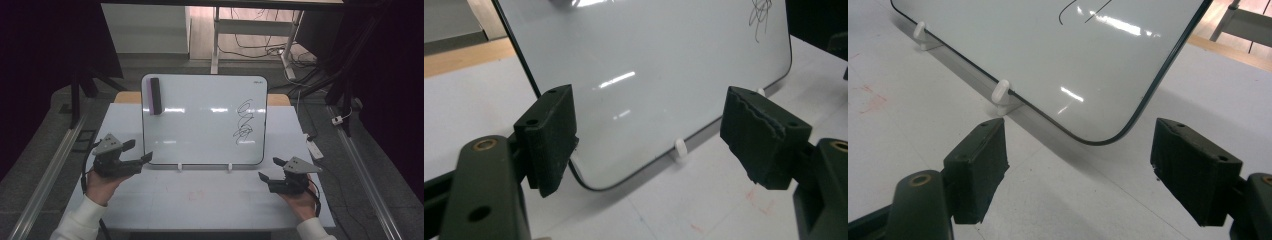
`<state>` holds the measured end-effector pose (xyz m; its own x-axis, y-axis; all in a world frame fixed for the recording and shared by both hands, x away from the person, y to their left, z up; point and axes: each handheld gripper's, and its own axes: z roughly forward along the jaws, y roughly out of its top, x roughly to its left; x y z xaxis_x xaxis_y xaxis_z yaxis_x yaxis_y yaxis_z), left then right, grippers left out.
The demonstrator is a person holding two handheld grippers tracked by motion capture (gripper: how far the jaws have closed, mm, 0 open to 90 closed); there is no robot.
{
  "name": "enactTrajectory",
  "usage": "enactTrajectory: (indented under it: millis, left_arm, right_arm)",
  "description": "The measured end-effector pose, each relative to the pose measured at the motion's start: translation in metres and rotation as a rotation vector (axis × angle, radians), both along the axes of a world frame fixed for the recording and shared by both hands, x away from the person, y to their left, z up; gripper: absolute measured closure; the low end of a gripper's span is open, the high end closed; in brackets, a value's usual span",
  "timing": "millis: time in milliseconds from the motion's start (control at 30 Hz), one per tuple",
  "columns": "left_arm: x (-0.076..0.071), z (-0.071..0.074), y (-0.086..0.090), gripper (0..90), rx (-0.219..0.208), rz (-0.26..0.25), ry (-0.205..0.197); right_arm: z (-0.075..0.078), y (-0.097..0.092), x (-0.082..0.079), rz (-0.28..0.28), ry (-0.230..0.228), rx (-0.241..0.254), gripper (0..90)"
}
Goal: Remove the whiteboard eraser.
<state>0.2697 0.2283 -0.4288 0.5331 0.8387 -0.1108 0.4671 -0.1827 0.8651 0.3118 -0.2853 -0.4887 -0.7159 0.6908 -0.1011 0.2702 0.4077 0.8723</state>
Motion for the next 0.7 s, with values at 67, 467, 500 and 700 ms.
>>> enactTrajectory:
  millis: [67, 467, 500, 700]
  left_arm:
    - [0.005, 0.004, -0.001, 23.6, -0.001, 0.004, -0.004]
    - [0.047, 0.038, -0.007, 24.7, -0.001, 0.038, -0.03]
    - [0.051, 0.041, -0.007, 25.4, -0.001, 0.044, -0.03]
    - [0.077, 0.054, -0.003, 27.6, 0.003, 0.09, -0.033]
  right_arm:
    - [0.0, 0.0, 0.0, 0.0, 0.0, 0.001, 22.3]
    - [-0.002, 0.001, 0.0, -0.004, 0.007, 0.004, 22.6]
    - [-0.002, 0.001, 0.0, 0.0, 0.005, 0.0, 22.6]
    - [-0.003, 0.002, 0.0, -0.001, 0.005, -0.001, 22.8]
